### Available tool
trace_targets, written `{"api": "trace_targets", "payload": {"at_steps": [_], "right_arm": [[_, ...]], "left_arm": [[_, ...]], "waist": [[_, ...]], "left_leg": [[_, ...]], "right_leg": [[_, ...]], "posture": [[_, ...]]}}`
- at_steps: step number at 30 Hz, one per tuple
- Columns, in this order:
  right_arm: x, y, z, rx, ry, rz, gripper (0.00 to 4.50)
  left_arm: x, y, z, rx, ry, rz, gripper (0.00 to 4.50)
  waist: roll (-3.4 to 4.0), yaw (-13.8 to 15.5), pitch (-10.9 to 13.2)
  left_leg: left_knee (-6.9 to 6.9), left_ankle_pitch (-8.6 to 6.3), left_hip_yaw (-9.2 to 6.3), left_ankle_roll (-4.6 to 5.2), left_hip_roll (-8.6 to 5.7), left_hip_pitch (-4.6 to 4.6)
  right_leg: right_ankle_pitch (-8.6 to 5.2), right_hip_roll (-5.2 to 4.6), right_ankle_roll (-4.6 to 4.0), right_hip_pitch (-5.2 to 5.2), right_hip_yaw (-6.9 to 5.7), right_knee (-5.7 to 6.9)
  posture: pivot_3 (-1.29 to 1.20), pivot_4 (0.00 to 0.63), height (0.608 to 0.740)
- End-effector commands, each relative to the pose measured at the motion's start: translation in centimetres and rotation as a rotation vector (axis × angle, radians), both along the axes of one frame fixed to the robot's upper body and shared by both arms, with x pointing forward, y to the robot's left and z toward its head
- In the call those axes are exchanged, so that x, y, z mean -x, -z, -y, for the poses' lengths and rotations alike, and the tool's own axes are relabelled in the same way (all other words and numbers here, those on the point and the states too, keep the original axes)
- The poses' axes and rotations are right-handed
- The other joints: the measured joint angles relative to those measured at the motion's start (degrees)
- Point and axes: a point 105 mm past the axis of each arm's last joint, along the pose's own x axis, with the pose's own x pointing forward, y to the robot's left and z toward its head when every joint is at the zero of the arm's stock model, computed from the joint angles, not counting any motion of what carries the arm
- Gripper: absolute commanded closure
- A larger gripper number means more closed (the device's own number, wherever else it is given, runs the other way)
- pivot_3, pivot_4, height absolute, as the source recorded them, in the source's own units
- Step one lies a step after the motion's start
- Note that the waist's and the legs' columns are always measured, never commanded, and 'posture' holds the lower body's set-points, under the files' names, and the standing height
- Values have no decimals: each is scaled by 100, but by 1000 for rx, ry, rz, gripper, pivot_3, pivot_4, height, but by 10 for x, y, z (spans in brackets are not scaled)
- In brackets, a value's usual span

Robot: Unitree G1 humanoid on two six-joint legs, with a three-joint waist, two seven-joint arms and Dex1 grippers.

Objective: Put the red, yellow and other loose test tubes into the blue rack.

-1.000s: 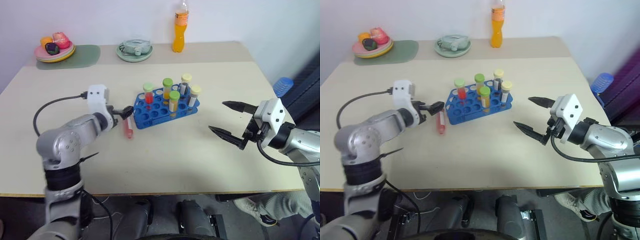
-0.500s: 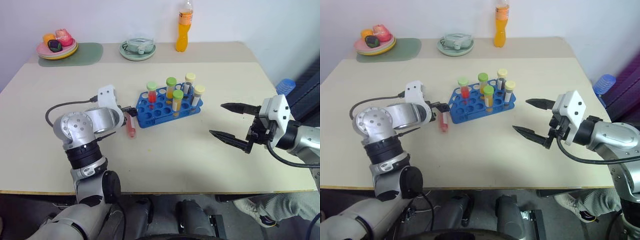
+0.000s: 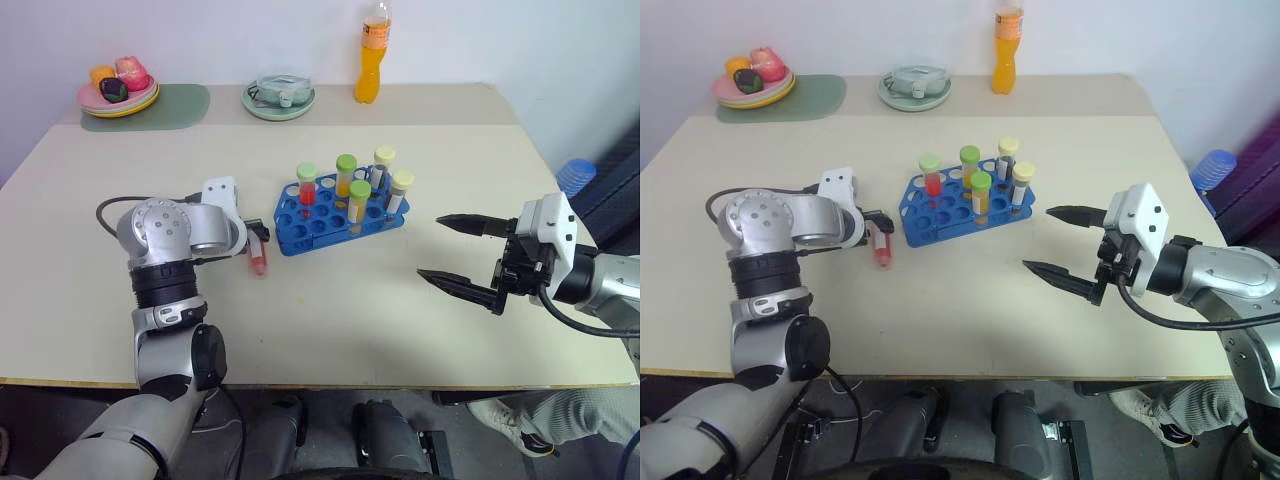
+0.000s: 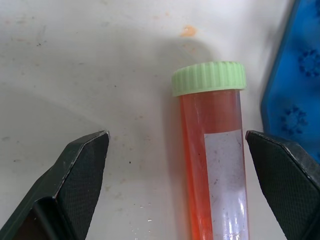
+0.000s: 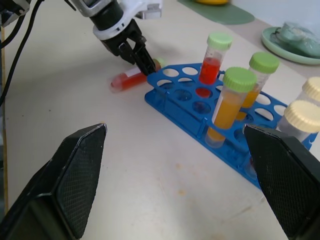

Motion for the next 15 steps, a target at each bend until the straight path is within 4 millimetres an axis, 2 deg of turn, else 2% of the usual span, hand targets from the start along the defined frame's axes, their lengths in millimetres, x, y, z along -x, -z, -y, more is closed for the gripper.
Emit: {"api": "trace_targets", "payload": {"at_steps": [1,4,5,6,8,11,12,15], "right_arm": [[3,-11,-7,-15,-24,32,21],[1,-16,-13,-30,-38,30,21],[0,-17,-14,-30,-40,29,0],[0,-17,-14,-28,-42,28,0],[-1,-16,-15,-20,-46,25,0],[-3,-16,-15,-20,-50,24,0],[-3,-16,-15,-19,-52,24,0],[-3,-14,-15,-18,-56,20,0]], "left_arm": [[0,1,-4,-28,-3,-23,0],[2,7,-5,-35,-19,-53,0],[2,9,-4,-28,-19,-61,554],[3,10,-4,-26,-23,-70,849],[4,14,-4,-27,-29,-83,1768],[7,18,-6,-27,-53,-101,3342],[8,20,-7,-26,-56,-103,3693],[12,22,-8,-13,-55,-96,3752]], "waist": [[0,24,0],[1,22,-1],[2,21,-1],[3,24,-2],[2,32,-2],[2,38,-2],[2,41,-2],[2,38,-4]], "left_leg": [[0,0,1,0,0,0],[0,0,5,1,0,0],[0,0,7,2,0,0],[0,0,8,2,1,1],[0,0,8,2,1,0],[1,-2,14,6,0,0],[2,-3,15,6,0,0],[3,-3,19,7,0,0]], "right_leg": [[0,0,0,-1,1,0],[0,0,0,-2,5,0],[0,0,0,-3,6,1],[0,0,0,-3,7,3],[0,-1,0,-4,7,4],[0,-3,0,-3,9,2],[0,-4,1,-3,10,2],[1,-4,2,-3,12,2]], "posture": [[0,150,740],[0,150,740],[0,150,740],[0,150,740],[0,150,740],[0,150,740],[0,150,740],[0,150,740]]}}
